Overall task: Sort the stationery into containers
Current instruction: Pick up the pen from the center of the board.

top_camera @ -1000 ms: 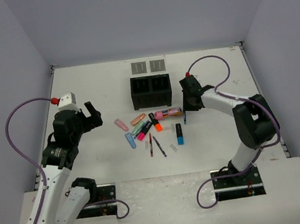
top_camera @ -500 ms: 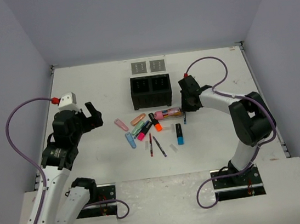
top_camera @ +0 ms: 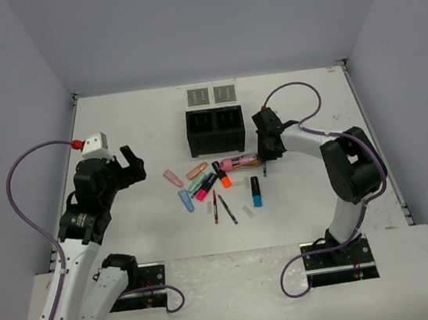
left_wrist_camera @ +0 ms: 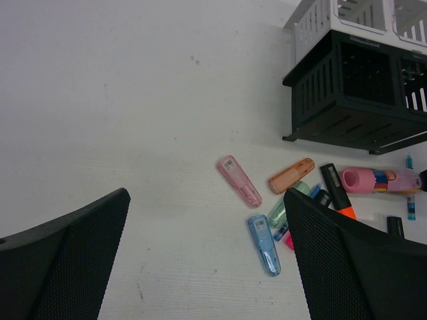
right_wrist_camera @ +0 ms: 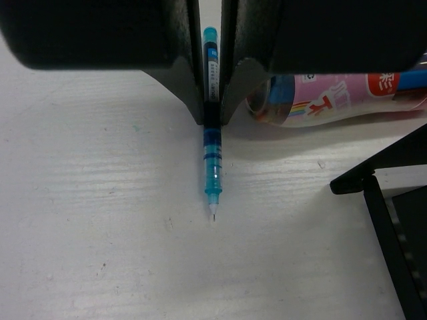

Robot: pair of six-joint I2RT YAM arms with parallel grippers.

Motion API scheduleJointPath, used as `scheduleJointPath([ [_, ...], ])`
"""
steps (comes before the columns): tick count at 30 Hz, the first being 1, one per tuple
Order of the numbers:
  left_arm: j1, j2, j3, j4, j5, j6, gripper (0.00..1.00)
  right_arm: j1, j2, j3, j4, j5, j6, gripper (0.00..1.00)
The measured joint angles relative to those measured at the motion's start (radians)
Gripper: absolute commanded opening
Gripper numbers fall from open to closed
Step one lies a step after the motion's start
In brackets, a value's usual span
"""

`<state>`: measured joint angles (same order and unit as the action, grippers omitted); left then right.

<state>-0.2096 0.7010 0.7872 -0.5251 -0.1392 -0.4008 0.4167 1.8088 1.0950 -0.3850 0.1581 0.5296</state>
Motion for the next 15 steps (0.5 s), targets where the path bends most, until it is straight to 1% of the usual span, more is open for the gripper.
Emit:
scheduleJointPath([
  [3,0.0,0.0,0.0,-0.001,-0.017,-0.006,1.0,-0.001,0.0,0.0,-0.003,-0.001,0.008,0.0],
  [8,0.011,0.0,0.0,-0.032,-0.074,-0.071,1.0,-0.002,-0.036,-0.03,-0.014,-0.001,0.02,0.0],
  [12,0.013,0.008,0.0,-0.046,-0.107,-0.091,1.0,-0.002,-0.142,-0.061,-0.071,0.026,0.023,0.0],
  [15,0.013,0.041,0.007,-0.054,-0.106,-0.118,1.0,-0.002,-0.328,-0.082,-0.118,0.066,0.017,0.0],
])
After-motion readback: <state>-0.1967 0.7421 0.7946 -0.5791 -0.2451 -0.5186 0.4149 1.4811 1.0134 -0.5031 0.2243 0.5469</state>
